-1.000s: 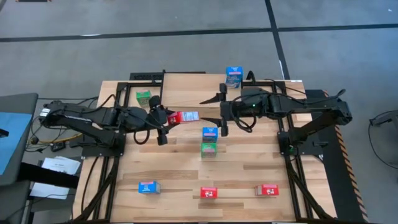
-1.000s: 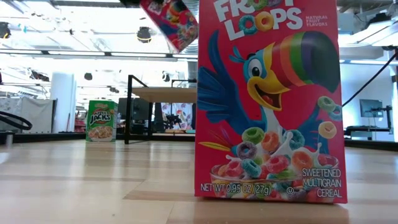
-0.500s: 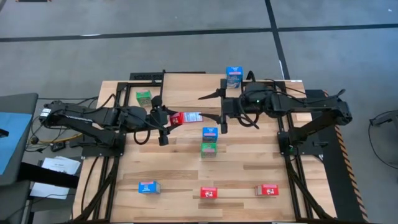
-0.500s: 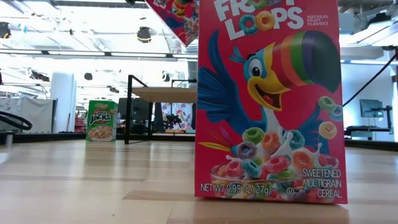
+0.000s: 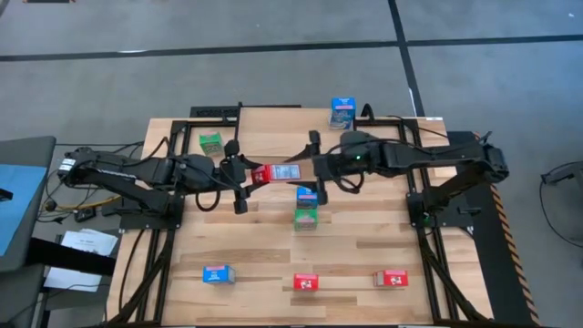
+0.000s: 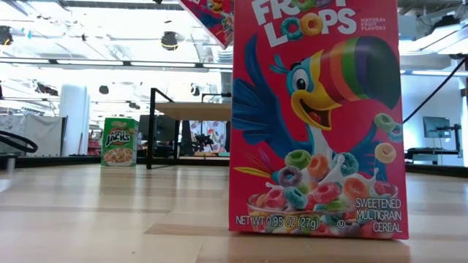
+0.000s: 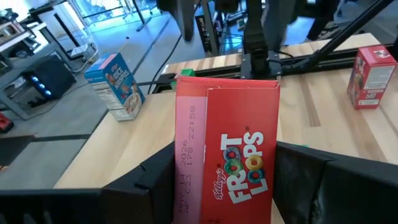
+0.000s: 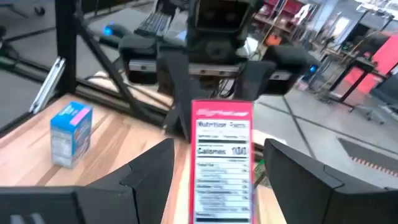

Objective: Stack cereal on shelf
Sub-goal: Put the top red cereal box on the shelf

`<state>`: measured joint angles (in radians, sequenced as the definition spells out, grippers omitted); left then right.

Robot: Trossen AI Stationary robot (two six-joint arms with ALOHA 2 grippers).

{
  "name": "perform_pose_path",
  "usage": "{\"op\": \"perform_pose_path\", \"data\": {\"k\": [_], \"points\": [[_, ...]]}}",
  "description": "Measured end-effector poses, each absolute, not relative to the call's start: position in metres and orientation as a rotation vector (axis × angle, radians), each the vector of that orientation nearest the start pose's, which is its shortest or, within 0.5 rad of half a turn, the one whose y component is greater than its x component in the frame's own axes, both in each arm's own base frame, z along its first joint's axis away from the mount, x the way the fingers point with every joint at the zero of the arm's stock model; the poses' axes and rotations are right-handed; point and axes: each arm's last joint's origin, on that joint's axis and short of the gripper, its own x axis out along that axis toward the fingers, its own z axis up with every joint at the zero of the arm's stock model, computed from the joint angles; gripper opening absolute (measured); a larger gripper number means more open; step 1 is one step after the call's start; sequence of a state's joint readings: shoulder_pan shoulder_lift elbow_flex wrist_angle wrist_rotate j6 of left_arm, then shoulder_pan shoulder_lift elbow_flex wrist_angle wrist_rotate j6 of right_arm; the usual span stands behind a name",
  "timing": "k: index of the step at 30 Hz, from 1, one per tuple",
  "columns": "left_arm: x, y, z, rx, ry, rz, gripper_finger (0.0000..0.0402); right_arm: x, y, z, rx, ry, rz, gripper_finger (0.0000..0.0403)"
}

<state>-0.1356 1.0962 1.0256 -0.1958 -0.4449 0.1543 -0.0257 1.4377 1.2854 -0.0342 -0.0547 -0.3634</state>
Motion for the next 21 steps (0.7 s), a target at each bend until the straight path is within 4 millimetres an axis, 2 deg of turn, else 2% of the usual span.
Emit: {"op": "perform_pose_path", "data": {"k": [5, 21], "points": [[0.245, -0.021, 0.35, 0.236, 0.305, 0.281, 0.019, 0.343, -0.008, 0.354, -0.353, 0.233, 0.064, 0.0272], [0.248, -0.021, 0.35, 0.257, 0.292, 0.289, 0.019, 0.346, -0.009, 0.352, -0.299, 0.25, 0.053, 0.0272]]}}
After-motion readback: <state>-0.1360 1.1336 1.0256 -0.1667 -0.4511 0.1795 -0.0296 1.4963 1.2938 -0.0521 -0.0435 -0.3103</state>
